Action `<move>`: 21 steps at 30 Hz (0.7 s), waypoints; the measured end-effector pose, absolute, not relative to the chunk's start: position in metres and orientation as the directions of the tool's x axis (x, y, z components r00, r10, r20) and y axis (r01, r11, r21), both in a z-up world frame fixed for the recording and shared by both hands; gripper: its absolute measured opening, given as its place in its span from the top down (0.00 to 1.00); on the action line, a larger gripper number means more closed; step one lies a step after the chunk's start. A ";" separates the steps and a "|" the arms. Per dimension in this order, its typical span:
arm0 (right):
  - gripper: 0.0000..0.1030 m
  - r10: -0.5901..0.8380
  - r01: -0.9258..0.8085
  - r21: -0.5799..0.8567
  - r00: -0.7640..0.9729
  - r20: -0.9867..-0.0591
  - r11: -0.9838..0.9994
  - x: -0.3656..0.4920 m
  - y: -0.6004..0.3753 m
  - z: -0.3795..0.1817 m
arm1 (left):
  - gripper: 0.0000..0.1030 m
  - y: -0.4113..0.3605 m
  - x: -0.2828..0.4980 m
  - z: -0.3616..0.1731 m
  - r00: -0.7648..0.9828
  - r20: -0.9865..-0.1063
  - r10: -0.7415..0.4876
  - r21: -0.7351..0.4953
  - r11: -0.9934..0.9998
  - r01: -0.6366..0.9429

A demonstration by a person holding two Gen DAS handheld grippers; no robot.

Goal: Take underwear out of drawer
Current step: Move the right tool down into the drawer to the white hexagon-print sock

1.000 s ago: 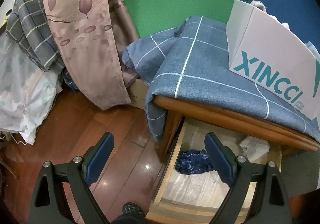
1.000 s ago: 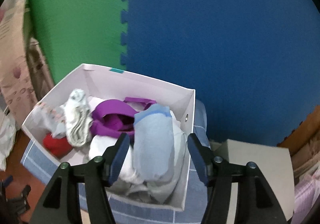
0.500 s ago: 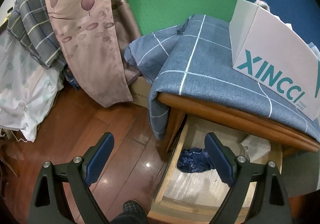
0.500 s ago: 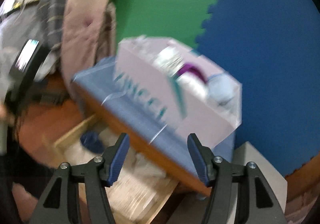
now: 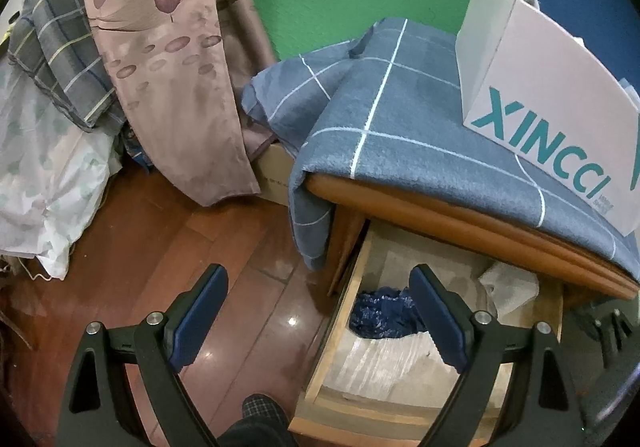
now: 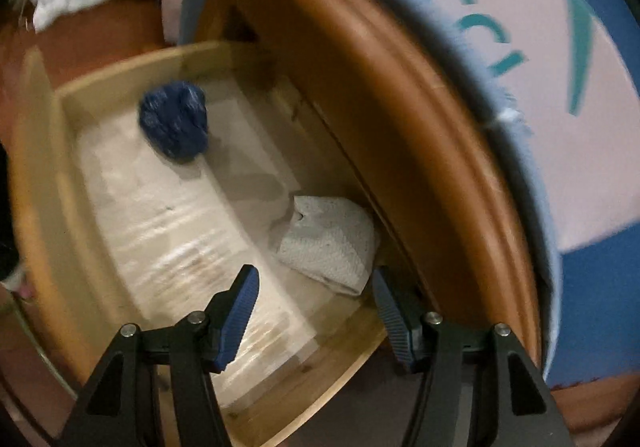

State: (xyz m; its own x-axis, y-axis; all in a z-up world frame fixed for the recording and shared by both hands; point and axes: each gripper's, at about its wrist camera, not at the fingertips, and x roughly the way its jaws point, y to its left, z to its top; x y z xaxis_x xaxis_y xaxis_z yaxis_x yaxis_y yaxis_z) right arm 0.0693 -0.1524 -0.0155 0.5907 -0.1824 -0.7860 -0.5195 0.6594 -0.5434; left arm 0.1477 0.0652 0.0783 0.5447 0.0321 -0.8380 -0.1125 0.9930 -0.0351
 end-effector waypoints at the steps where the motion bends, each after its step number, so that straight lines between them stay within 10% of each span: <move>1: 0.42 -0.204 -0.516 -0.572 0.603 -0.771 0.637 0.074 -0.149 -0.023 | 0.12 0.065 0.148 0.078 0.545 -0.838 0.032 -0.033 0.993 -0.110; 21: 0.44 -0.392 -0.696 -0.692 0.700 -0.597 -0.189 0.069 -0.141 -0.141 | 0.12 0.059 0.149 0.068 0.510 -0.860 0.013 -0.033 0.996 -0.080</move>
